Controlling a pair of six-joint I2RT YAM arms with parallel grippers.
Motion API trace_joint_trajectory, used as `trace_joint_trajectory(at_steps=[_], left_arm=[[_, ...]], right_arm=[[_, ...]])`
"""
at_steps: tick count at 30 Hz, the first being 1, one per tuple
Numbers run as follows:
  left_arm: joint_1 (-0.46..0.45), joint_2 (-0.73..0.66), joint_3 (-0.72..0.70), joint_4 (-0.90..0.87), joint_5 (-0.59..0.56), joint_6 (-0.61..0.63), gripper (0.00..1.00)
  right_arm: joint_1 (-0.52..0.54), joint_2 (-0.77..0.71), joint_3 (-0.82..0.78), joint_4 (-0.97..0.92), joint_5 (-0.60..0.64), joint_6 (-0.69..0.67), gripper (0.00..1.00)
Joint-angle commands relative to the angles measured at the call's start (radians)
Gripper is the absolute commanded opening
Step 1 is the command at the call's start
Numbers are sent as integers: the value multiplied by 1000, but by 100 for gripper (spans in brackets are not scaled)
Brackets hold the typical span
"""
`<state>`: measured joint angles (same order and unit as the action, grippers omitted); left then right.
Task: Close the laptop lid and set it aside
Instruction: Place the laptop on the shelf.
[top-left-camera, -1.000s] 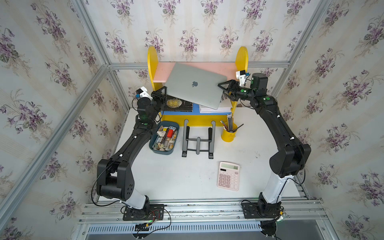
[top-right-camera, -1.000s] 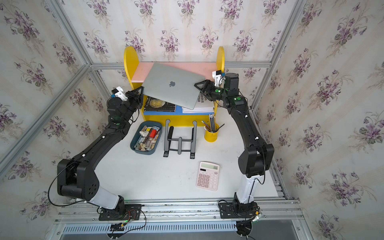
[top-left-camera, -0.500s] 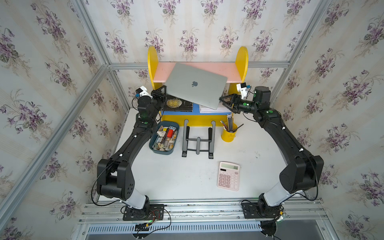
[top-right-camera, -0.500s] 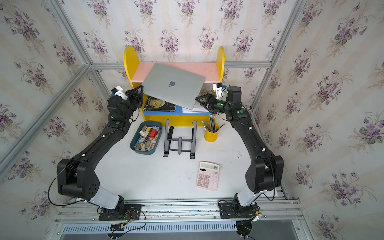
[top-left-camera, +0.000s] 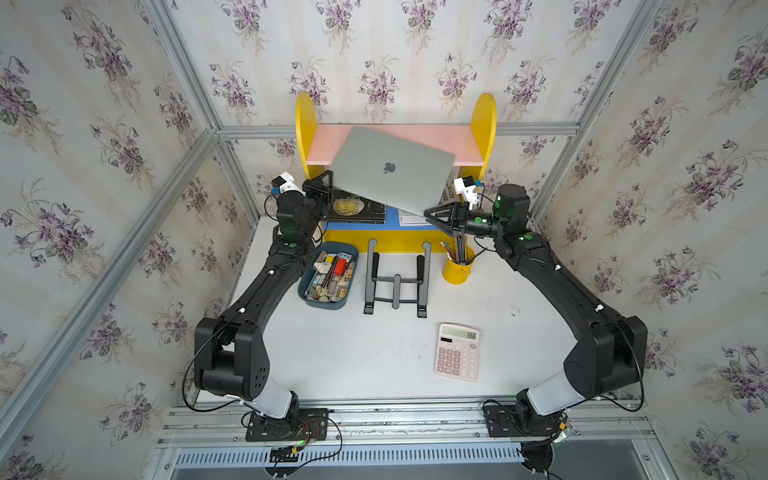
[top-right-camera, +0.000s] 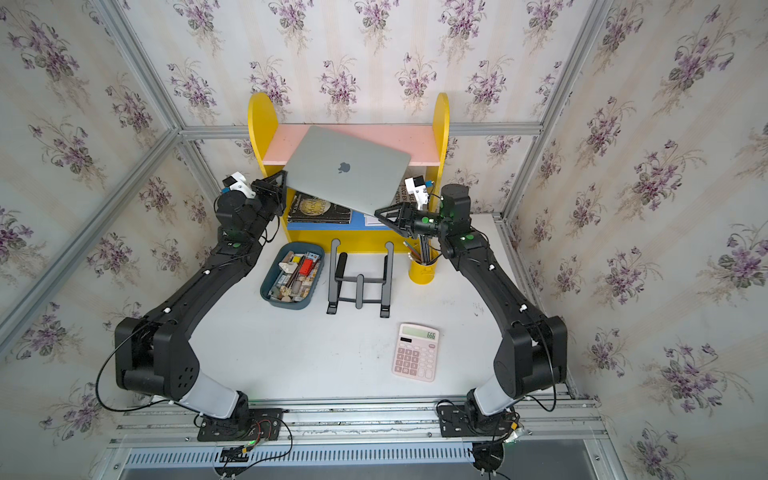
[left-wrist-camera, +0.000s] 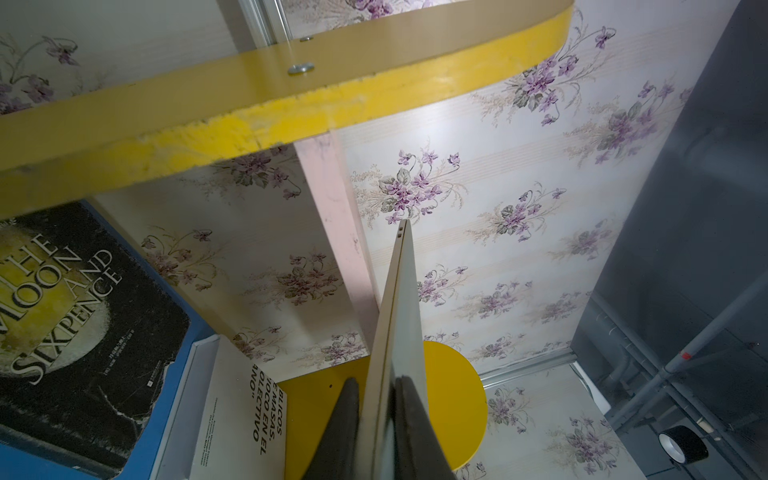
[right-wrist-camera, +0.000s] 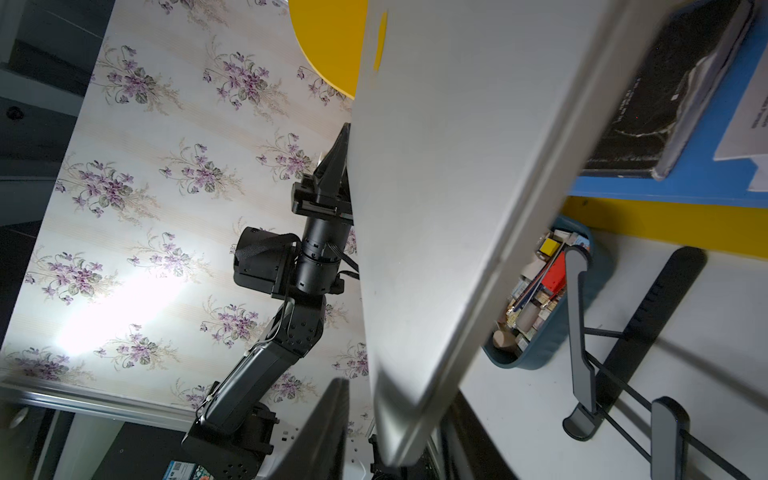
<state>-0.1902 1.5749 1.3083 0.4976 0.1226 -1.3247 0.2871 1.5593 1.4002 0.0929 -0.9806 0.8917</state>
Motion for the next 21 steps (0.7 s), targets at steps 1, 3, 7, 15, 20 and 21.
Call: trace_joint_trajectory(at_steps=[1,3,7,15,20,21], left_arm=[[0,10,2,-95,-34,9,0],[0,10,4,-95,-34,10,0],[0,7,1,-83,-31,15,0],[9,11,-15,-50,6,4,0],[18,20,-12,-36,50,1,0],[20,20,-10,-36,60,3,0]], right_arm=[[1,-8,12,42,-14,19,31],[1,-6,27,34,-13,19,25],[1,8,69,3,-10,6,8],[-15,62,182,-68,3,-14,6],[-43,110,260,-87,2,-2,8],[-49,121,277,-87,1,3,8]])
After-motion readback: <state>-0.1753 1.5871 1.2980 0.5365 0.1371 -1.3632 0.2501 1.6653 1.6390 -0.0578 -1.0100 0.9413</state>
